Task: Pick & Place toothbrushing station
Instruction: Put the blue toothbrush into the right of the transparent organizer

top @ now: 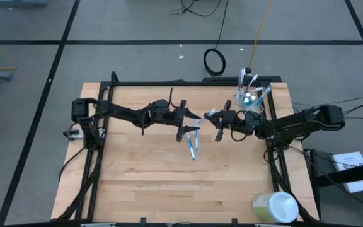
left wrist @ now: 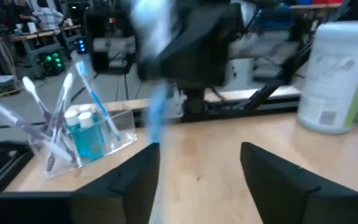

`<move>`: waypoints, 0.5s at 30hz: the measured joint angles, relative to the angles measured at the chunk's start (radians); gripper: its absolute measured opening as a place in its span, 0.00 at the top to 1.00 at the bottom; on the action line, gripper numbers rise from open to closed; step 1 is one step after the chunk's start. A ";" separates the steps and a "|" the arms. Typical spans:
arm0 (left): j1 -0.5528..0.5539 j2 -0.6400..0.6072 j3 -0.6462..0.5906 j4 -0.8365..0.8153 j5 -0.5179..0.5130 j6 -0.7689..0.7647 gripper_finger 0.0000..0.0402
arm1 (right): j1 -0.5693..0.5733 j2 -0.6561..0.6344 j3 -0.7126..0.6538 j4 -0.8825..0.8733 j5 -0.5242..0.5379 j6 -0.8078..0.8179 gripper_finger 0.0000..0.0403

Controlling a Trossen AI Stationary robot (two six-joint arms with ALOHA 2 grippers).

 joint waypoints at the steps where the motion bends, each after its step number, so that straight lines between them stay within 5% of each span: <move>1: -0.001 -0.017 0.000 -0.016 0.005 -0.006 0.41 | 0.000 -0.028 -0.001 -0.041 0.020 0.000 0.96; 9: 0.037 -0.188 0.001 -0.239 0.009 0.005 0.34 | 0.011 -0.342 -0.001 -0.442 0.224 0.046 0.96; 15: 0.071 -0.215 0.001 -0.334 0.008 -0.006 0.35 | 0.060 -0.526 0.000 -0.728 0.559 0.107 0.96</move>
